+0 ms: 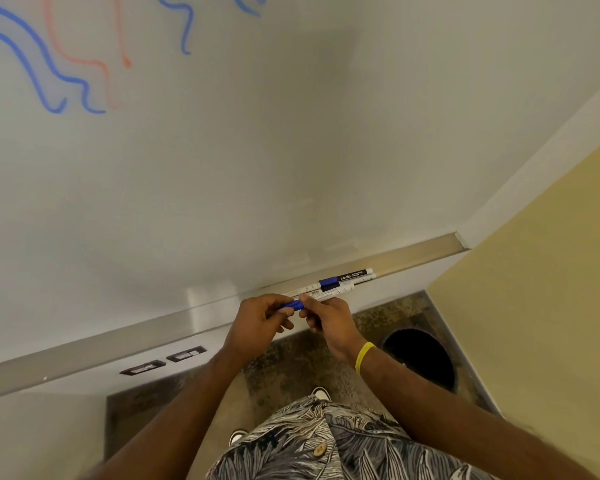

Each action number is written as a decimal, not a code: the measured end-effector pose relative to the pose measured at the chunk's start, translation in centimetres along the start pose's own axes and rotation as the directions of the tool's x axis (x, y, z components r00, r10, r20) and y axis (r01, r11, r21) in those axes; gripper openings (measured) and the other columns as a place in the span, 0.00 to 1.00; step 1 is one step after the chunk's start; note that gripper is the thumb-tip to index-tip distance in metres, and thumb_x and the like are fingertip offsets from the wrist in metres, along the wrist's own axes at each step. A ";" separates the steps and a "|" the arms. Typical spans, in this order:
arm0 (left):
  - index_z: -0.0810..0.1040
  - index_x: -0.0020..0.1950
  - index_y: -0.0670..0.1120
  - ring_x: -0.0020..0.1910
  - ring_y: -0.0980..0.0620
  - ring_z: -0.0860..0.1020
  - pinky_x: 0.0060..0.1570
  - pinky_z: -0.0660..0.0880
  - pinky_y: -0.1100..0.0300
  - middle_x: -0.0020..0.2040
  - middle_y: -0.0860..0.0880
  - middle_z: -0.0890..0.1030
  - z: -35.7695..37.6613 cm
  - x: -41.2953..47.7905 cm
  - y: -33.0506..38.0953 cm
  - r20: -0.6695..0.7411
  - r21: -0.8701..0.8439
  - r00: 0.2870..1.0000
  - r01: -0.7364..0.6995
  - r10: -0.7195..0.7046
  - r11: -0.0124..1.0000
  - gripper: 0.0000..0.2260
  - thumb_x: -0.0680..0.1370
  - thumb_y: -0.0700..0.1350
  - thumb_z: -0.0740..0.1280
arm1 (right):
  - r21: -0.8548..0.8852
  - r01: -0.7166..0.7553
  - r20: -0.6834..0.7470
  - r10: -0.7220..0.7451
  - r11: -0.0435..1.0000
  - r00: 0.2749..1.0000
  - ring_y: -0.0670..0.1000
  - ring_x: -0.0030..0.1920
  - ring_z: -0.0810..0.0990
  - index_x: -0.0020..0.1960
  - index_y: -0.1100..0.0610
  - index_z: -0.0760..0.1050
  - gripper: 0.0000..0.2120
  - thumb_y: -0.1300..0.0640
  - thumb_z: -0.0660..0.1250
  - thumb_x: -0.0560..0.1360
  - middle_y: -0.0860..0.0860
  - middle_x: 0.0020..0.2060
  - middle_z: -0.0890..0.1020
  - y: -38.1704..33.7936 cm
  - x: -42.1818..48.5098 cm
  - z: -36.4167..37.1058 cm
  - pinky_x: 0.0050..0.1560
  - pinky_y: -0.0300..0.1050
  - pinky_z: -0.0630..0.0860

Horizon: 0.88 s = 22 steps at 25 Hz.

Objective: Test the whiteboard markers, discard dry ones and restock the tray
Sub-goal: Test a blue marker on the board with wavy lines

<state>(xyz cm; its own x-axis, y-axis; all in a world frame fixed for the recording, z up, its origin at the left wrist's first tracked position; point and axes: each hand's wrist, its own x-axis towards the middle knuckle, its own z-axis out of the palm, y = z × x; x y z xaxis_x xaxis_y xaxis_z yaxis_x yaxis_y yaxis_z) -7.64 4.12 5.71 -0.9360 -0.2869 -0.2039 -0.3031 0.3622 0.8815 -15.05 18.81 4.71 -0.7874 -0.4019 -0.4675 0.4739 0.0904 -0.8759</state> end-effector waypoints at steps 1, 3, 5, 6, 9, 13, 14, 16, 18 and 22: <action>0.81 0.60 0.44 0.38 0.57 0.83 0.41 0.79 0.66 0.41 0.54 0.83 0.1 0.1 0.1 0.001 -0.007 1.000 0.011 -0.011 1.000 0.10 0.79 0.39 0.66 | 0.015 -0.009 -0.002 0.009 1.000 1.000 0.47 0.30 0.73 0.51 0.63 0.80 0.10 0.56 0.66 0.80 0.53 0.33 0.80 0.1 0.0 0.0 0.31 0.37 0.71; 0.81 0.59 0.43 0.37 0.56 0.83 0.42 0.80 0.65 0.40 0.53 0.83 0.2 0.2 0.3 -0.001 -0.023 0.999 0.034 -0.034 0.999 0.10 0.79 0.38 0.66 | 0.076 -0.041 -0.007 0.042 0.996 0.999 0.47 0.30 0.73 0.53 0.65 0.79 0.11 0.56 0.66 0.80 0.53 0.33 0.80 0.4 -0.1 0.0 0.31 0.38 0.71; 0.81 0.59 0.43 0.36 0.56 0.83 0.41 0.80 0.65 0.40 0.53 0.83 0.4 0.5 0.5 0.006 -0.026 0.998 0.057 -0.057 0.998 0.10 0.79 0.38 0.67 | 0.122 -0.073 -0.005 0.074 0.990 0.997 0.47 0.31 0.73 0.53 0.65 0.79 0.12 0.56 0.66 0.80 0.53 0.34 0.80 0.6 0.0 0.0 0.32 0.39 0.71; 0.81 0.59 0.42 0.36 0.56 0.83 0.40 0.80 0.65 0.40 0.52 0.83 0.4 0.7 0.6 0.018 -0.018 0.998 0.067 -0.067 0.998 0.10 0.79 0.38 0.67 | 0.131 -0.084 -0.006 0.086 0.988 0.996 0.47 0.31 0.73 0.53 0.66 0.79 0.12 0.56 0.66 0.80 0.53 0.34 0.80 0.7 0.0 -0.1 0.33 0.39 0.71; 0.82 0.58 0.42 0.35 0.54 0.84 0.41 0.81 0.62 0.40 0.50 0.84 0.5 1.0 0.5 0.059 -0.006 0.994 0.088 -0.087 0.996 0.09 0.79 0.38 0.67 | 0.137 -0.115 0.002 0.116 0.984 0.993 0.47 0.32 0.74 0.54 0.68 0.79 0.14 0.56 0.65 0.80 0.53 0.34 0.80 1.3 0.3 -0.5 0.36 0.41 0.72; 0.82 0.57 0.43 0.35 0.52 0.84 0.43 0.83 0.57 0.43 0.48 0.84 0.8 1.0 0.1 0.070 0.012 0.992 0.108 -0.108 0.994 0.09 0.78 0.38 0.68 | 0.161 -0.144 0.057 0.136 0.976 0.989 0.48 0.33 0.74 0.52 0.67 0.80 0.13 0.56 0.65 0.80 0.54 0.34 0.80 1.9 0.5 -0.7 0.38 0.43 0.72; 0.83 0.57 0.43 0.35 0.52 0.84 0.43 0.83 0.57 0.43 0.47 0.84 0.9 1.2 0.0 0.068 0.014 0.991 0.114 -0.114 0.993 0.09 0.78 0.38 0.69 | 0.166 -0.146 0.064 0.137 0.975 0.989 0.48 0.33 0.74 0.51 0.66 0.80 0.13 0.56 0.65 0.80 0.54 0.34 0.80 2.0 0.7 -0.8 0.38 0.43 0.72; 0.82 0.57 0.42 0.35 0.52 0.84 0.44 0.83 0.57 0.44 0.47 0.84 1.3 1.3 -0.1 0.061 0.002 0.991 0.122 -0.122 0.993 0.09 0.78 0.38 0.68 | 0.168 -0.138 0.067 0.129 0.976 0.989 0.49 0.33 0.74 0.48 0.64 0.81 0.12 0.56 0.65 0.80 0.54 0.34 0.80 2.2 0.8 -1.2 0.39 0.44 0.73; 0.82 0.58 0.41 0.35 0.52 0.84 0.43 0.83 0.58 0.44 0.46 0.84 1.6 1.3 -0.1 0.059 -0.003 0.991 0.117 -0.117 0.993 0.09 0.78 0.38 0.68 | 0.155 -0.124 0.080 0.113 0.980 0.990 0.49 0.33 0.74 0.46 0.63 0.81 0.12 0.56 0.65 0.80 0.55 0.34 0.80 2.4 0.8 -1.5 0.39 0.44 0.73; 0.81 0.59 0.41 0.37 0.53 0.85 0.45 0.82 0.59 0.45 0.47 0.84 2.1 1.4 -0.8 0.073 -0.014 0.989 0.133 -0.131 0.991 0.10 0.79 0.39 0.68 | -0.026 -0.050 0.078 0.052 0.998 0.996 0.46 0.31 0.75 0.51 0.65 0.81 0.13 0.55 0.65 0.80 0.54 0.34 0.81 2.3 1.4 -2.1 0.35 0.40 0.74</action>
<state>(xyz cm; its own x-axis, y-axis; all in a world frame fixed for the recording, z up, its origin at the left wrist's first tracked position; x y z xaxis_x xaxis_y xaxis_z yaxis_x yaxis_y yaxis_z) -9.05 5.26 3.84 -0.8987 -0.2662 -0.3486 -0.4221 0.3088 0.8523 -15.92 20.38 1.80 -0.7287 -0.4665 -0.5014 0.5019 0.1344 -0.8544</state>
